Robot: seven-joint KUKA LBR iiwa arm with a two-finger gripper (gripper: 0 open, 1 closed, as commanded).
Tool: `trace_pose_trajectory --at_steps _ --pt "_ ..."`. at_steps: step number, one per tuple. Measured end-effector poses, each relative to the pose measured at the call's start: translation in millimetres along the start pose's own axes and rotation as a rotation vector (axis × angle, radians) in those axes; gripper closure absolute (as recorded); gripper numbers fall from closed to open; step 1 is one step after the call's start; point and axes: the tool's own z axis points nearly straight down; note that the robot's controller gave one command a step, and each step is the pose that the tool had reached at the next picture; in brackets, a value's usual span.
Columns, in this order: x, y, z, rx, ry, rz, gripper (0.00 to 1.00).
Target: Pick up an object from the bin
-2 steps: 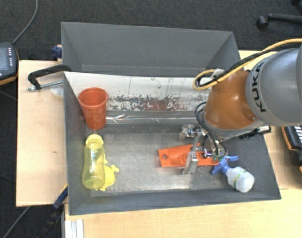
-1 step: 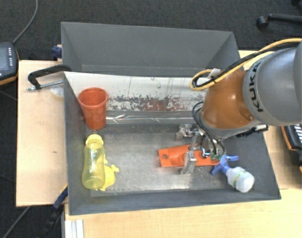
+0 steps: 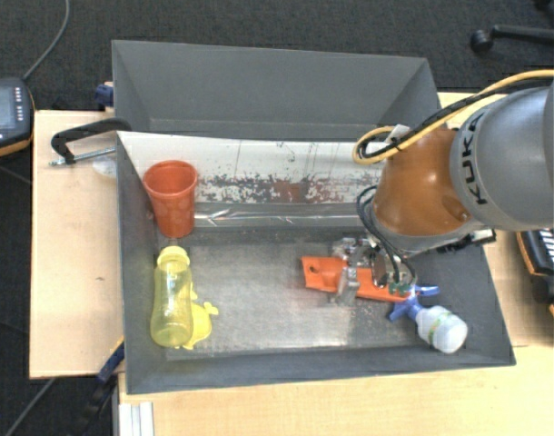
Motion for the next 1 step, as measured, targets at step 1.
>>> trace_pose_trajectory --at_steps 1 --pt "0.0 0.0 0.0 0.000 0.000 0.000 1.00"
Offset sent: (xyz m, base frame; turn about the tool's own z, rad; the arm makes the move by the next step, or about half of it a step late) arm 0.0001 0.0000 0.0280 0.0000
